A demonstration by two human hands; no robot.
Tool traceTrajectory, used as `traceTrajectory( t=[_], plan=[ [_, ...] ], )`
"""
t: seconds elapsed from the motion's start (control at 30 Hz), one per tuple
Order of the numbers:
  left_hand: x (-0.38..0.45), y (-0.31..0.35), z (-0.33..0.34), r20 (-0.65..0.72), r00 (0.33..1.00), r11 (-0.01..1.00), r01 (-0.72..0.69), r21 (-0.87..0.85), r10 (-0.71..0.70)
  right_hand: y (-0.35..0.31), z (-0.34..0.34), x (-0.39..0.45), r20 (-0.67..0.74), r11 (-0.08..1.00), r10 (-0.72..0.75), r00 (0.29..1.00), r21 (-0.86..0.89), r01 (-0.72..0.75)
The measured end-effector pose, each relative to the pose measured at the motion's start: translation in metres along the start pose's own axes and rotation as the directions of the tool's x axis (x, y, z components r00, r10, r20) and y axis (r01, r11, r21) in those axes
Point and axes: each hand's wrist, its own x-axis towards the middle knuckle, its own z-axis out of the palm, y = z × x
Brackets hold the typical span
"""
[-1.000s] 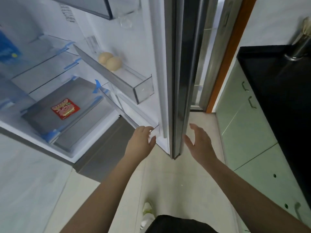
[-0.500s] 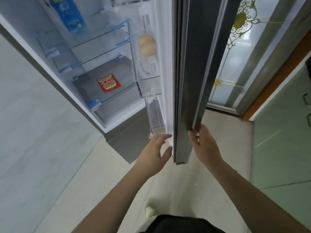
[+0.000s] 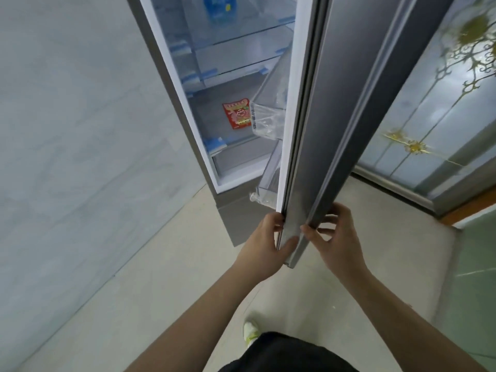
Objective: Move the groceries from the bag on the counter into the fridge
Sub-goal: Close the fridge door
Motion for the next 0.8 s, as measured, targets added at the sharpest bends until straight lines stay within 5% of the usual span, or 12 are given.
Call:
traceTrajectory(
  t=[0.37,0.63,0.8],
  plan=[
    [0.013,-0.046,-0.063,-0.111,0.990,0.986,0.106,0.129,-0.092,-0.048,0.061,0.026,0.272,0.983,-0.093,0.958,-0.127,0.132],
    [0.040,-0.029,-0.111,-0.363,0.932,0.923,0.125,0.364,0.017,-0.100,0.090,0.075,0.252,0.842,-0.446,0.859,-0.209,0.498],
    [0.061,-0.011,-0.138,-0.469,0.883,0.905,0.172,0.389,0.034,-0.105,0.106,0.096,0.235,0.746,-0.537,0.810,-0.317,0.586]
  ],
)
